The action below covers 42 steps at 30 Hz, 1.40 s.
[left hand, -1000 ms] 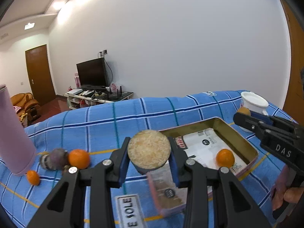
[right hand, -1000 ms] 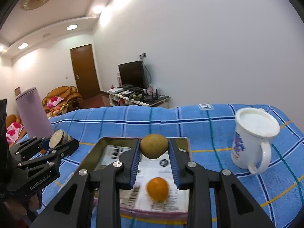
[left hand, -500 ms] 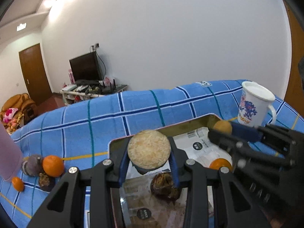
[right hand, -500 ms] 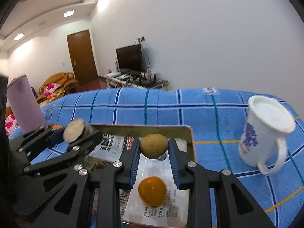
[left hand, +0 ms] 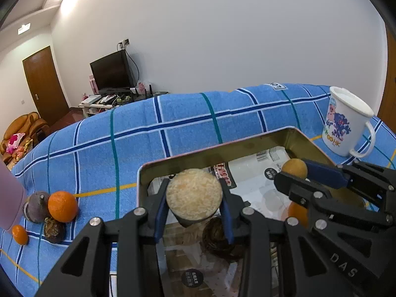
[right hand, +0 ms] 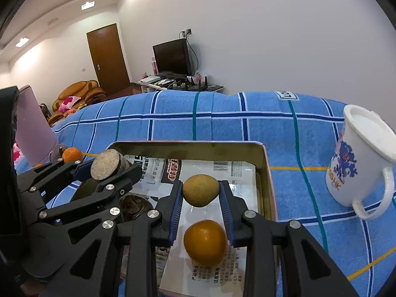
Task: Organize fruits
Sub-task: 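Carry kiwi and cake over the tin tray and release both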
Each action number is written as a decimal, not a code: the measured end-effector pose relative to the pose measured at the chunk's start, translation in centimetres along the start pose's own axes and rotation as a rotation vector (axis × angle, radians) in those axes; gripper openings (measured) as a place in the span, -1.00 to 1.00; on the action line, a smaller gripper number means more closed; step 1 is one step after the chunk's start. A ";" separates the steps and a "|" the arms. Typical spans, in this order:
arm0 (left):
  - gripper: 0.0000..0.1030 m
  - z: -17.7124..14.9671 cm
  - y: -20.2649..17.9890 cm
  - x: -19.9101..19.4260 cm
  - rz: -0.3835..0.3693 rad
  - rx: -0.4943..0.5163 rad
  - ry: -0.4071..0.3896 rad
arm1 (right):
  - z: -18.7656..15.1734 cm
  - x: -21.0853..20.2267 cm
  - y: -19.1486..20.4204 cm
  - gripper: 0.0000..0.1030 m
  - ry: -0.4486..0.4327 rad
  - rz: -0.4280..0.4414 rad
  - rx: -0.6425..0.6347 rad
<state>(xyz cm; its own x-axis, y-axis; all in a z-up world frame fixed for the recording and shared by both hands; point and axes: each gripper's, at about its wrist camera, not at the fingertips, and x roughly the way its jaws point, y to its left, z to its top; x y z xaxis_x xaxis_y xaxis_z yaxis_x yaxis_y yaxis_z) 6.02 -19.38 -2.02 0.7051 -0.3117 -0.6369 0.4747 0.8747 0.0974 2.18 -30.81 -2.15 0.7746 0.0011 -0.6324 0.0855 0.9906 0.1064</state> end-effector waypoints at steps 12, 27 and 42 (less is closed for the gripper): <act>0.00 0.1 -0.2 -0.1 0.047 0.022 -0.003 | 0.1 0.1 -0.1 -0.37 0.017 0.008 0.012; 0.76 0.7 2.9 -3.0 0.021 -0.128 -0.108 | 0.1 -1.9 -2.3 0.22 -0.080 0.229 0.166; 1.00 -0.9 3.6 -6.0 0.140 -0.095 -0.240 | -1.1 -5.6 -1.2 0.45 -0.324 0.017 0.141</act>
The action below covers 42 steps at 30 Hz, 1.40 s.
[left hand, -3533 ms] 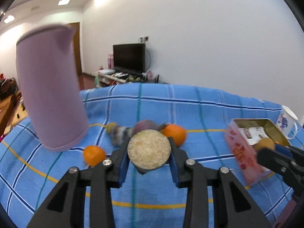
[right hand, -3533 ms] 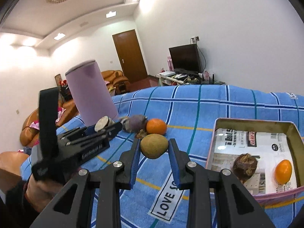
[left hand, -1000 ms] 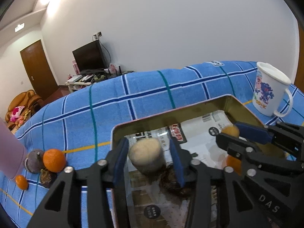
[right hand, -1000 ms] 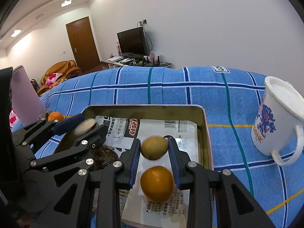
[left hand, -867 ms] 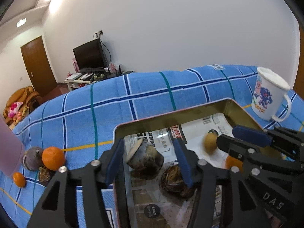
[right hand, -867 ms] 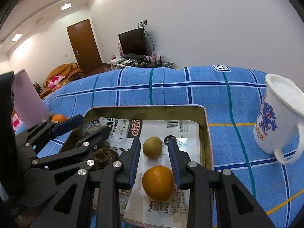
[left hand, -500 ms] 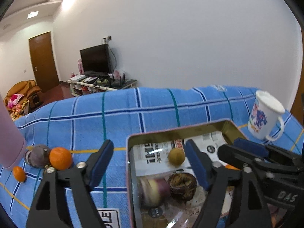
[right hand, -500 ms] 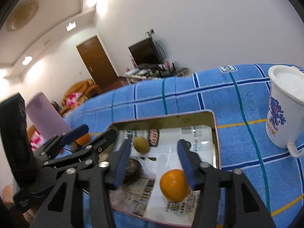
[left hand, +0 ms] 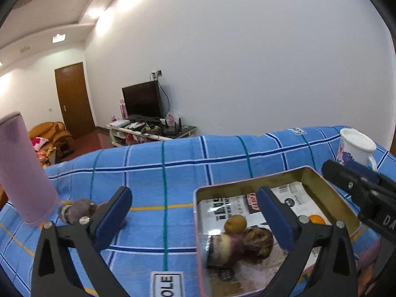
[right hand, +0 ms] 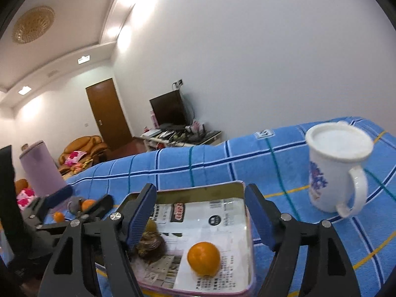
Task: Organize fruits
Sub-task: 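Carry kiwi and cake over the tin tray and release both, then move both open tools back toward the remaining fruits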
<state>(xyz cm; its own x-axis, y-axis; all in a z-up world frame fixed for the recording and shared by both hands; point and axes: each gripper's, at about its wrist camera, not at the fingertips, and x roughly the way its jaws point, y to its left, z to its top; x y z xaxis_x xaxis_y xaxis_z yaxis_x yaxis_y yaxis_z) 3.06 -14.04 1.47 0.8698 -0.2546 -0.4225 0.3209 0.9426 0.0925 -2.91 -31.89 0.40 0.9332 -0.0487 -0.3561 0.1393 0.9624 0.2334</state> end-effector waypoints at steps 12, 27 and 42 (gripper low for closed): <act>0.99 -2.1 4.3 -1.8 0.069 0.114 -0.007 | -0.4 -2.3 1.0 0.45 -0.073 -0.100 -0.058; 0.99 -3.4 11.2 -1.9 0.119 0.014 -0.012 | -1.0 -0.7 3.2 0.45 0.032 -0.112 -0.021; 0.99 -4.2 17.5 -1.7 0.192 -0.053 0.005 | -3.0 2.6 12.4 0.45 0.152 0.041 -0.028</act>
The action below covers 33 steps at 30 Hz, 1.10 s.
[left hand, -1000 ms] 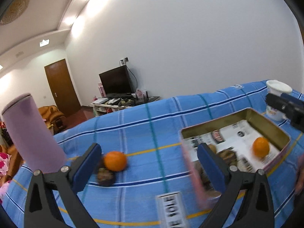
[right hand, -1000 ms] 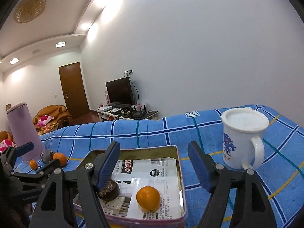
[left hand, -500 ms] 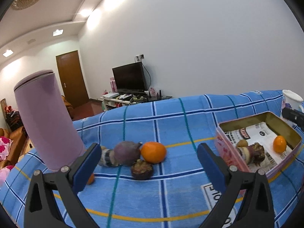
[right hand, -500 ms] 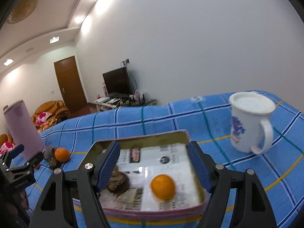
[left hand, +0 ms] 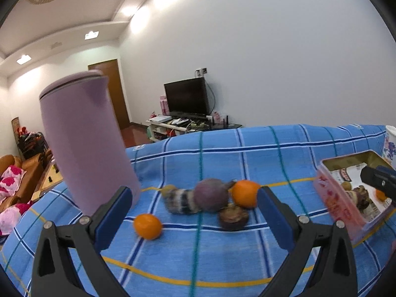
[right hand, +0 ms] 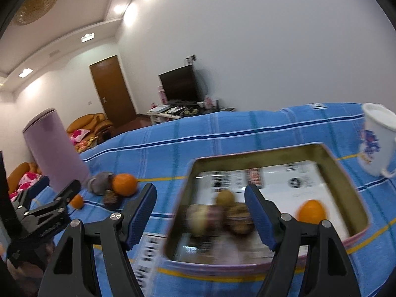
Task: Organize fruits
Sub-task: 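Move both open tools back toward the remaining fruits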
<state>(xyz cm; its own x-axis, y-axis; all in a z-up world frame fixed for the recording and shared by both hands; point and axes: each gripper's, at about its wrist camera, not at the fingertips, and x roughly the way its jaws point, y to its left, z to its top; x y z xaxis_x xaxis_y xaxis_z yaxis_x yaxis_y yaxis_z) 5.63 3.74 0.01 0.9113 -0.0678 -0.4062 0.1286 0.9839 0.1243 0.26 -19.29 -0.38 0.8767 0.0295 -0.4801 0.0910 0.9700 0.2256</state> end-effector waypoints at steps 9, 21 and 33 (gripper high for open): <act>0.99 -1.0 6.7 2.3 0.043 -0.138 0.131 | -0.6 2.1 7.2 0.45 0.029 0.095 -0.087; 0.99 -2.8 14.0 4.6 0.197 -0.248 0.271 | -1.9 6.9 13.6 0.27 0.207 0.158 -0.212; 0.99 -2.7 11.9 5.3 0.150 -0.116 0.298 | -1.7 14.2 15.1 0.19 0.397 0.131 -0.176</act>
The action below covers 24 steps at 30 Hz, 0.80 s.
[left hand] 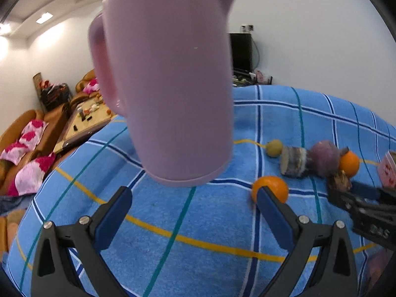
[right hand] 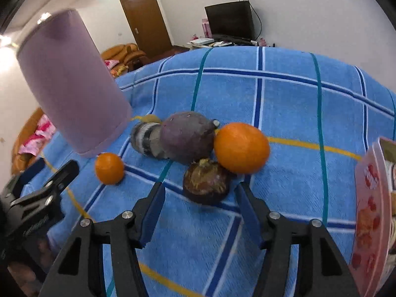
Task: Organize fruits
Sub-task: 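Grasp the brown mangosteen with the right tool while the left tool grasps an orange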
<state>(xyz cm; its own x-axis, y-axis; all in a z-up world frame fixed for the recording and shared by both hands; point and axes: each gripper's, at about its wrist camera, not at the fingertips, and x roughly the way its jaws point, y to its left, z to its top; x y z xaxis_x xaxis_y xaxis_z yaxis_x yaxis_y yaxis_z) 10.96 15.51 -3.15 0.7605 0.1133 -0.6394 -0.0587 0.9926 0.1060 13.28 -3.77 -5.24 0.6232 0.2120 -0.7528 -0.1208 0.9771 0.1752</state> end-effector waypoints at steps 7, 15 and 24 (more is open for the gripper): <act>0.99 -0.3 -1.2 0.4 -0.030 0.066 0.025 | 0.1 0.5 0.8 -0.19 0.012 -0.027 -0.072; 0.99 -0.2 -1.4 -0.3 -0.087 0.062 -0.005 | -2.5 -3.9 -0.5 -0.19 -0.054 0.024 -0.095; 0.68 -0.3 -4.1 -0.1 -0.171 0.141 0.030 | -6.1 -9.6 -3.4 -0.19 -0.170 0.047 -0.055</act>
<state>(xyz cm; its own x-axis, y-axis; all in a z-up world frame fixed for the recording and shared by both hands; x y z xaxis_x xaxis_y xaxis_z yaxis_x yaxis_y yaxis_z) 10.98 11.42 -3.76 0.7322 -0.0526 -0.6791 0.1618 0.9819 0.0985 3.01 -8.99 -2.52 0.7369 0.2560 -0.6256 -0.1923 0.9667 0.1691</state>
